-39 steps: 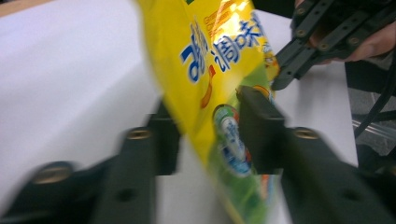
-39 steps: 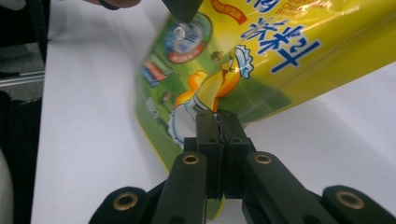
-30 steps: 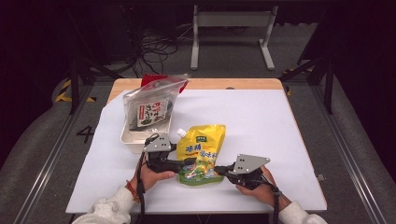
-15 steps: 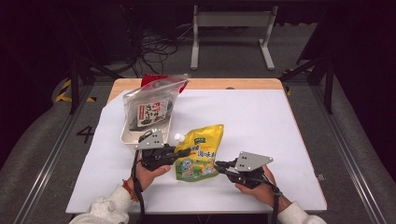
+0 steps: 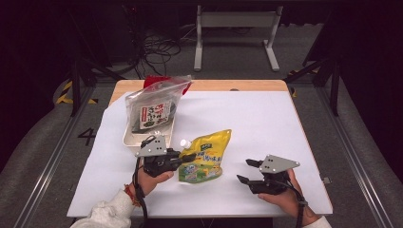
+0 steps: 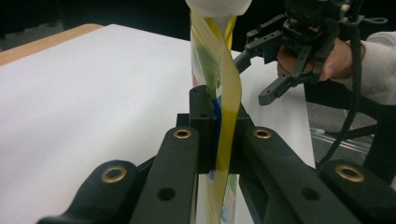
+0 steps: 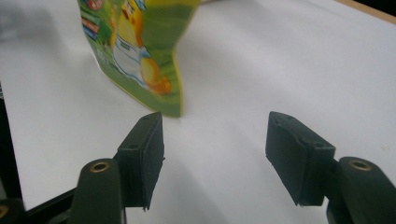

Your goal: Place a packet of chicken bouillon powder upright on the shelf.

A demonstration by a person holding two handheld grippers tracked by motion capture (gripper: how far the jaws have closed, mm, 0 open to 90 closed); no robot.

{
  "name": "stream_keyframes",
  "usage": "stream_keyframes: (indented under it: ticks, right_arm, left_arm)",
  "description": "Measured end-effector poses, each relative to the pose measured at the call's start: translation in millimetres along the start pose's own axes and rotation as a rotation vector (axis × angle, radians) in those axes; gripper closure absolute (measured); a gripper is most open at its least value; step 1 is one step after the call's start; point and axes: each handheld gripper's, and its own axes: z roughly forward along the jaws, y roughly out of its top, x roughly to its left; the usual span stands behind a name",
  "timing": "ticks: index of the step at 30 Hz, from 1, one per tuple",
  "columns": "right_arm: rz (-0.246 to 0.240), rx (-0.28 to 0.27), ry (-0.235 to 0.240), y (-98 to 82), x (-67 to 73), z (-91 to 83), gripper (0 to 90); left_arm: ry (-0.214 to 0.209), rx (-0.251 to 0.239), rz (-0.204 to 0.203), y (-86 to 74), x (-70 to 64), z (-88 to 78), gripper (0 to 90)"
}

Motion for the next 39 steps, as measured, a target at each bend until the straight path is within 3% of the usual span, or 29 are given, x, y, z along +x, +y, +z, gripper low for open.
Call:
stream_keyframes:
  ticks: [1, 2, 7, 15, 18, 24, 28, 33, 35, 39]
  right_arm:
    - [0.000, 0.000, 0.000, 0.0, 0.0, 0.0, 37.1]
    - [0.034, 0.003, -0.002, -7.2, -4.7, -3.2, 35.8]
    - [0.051, 0.021, -0.024, -14.6, -9.5, -3.8, 34.4]
    - [0.044, 0.019, -0.039, -18.0, -7.2, -7.2, 31.3]
    - [0.042, 0.020, -0.052, -19.3, -6.9, -9.1, 30.6]
    - [0.047, 0.007, -0.049, -19.7, -6.3, -11.7, 29.8]
    - [0.052, 0.002, -0.057, -18.8, -6.6, -11.5, 28.5]
    - [0.057, 0.002, -0.060, -19.1, -8.2, -10.1, 27.6]
    - [0.060, 0.004, -0.062, -19.4, -8.8, -9.8, 27.4]
    - [0.063, 0.006, -0.062, -19.9, -9.0, -9.1, 27.2]
  left_arm:
    - [0.000, 0.000, 0.000, 0.0, 0.0, 0.0, 86.6]
    - [-0.006, -0.002, 0.005, 0.5, 0.3, 0.0, 86.7]
    - [-0.001, -0.004, 0.011, 3.1, -2.2, -0.8, 86.7]
    - [-0.006, -0.017, 0.051, 12.3, -3.4, -3.4, 86.9]
    - [0.010, -0.033, 0.066, 18.8, -2.5, -9.6, 86.9]
    - [0.048, -0.078, 0.108, 35.7, -1.0, -31.6, 86.9]
    - [0.091, -0.123, 0.137, 45.5, 5.6, -56.4, 86.9]
    - [0.141, -0.156, 0.143, 48.4, 13.5, -77.2, 86.8]
    - [0.181, -0.171, 0.150, 48.9, 19.1, -91.2, 86.9]
    - [0.211, -0.183, 0.147, 46.4, 27.1, -104.1, 86.8]
